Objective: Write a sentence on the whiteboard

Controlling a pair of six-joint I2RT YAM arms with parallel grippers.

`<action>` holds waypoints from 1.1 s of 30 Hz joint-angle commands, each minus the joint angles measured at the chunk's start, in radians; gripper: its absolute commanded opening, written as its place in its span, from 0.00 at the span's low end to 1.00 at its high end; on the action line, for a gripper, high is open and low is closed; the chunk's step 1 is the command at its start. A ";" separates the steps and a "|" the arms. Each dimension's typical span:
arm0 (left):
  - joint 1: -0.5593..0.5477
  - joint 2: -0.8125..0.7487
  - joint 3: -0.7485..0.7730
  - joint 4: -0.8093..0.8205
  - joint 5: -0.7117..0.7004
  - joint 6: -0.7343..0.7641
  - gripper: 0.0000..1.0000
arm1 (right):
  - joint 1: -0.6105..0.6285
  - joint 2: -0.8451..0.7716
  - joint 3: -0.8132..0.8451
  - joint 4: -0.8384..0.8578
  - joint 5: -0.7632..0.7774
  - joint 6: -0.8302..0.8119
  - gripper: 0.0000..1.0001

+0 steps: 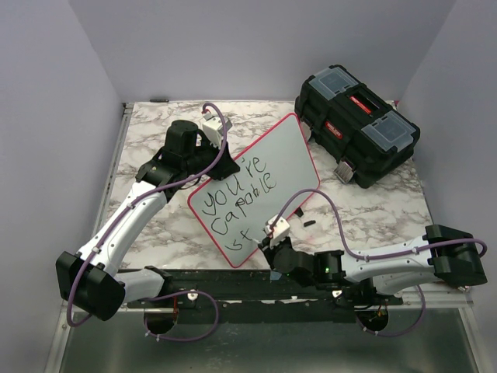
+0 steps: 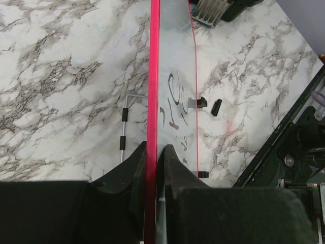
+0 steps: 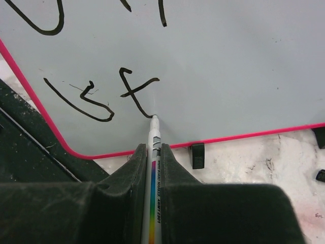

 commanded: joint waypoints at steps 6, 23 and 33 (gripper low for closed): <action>-0.025 0.035 -0.021 -0.117 -0.065 0.099 0.00 | -0.004 0.012 0.070 -0.002 0.142 -0.046 0.01; -0.027 0.030 -0.021 -0.117 -0.063 0.100 0.00 | -0.004 -0.065 0.051 -0.007 0.157 -0.039 0.01; -0.027 0.029 -0.023 -0.117 -0.064 0.100 0.00 | -0.009 -0.011 0.059 0.036 0.159 -0.034 0.01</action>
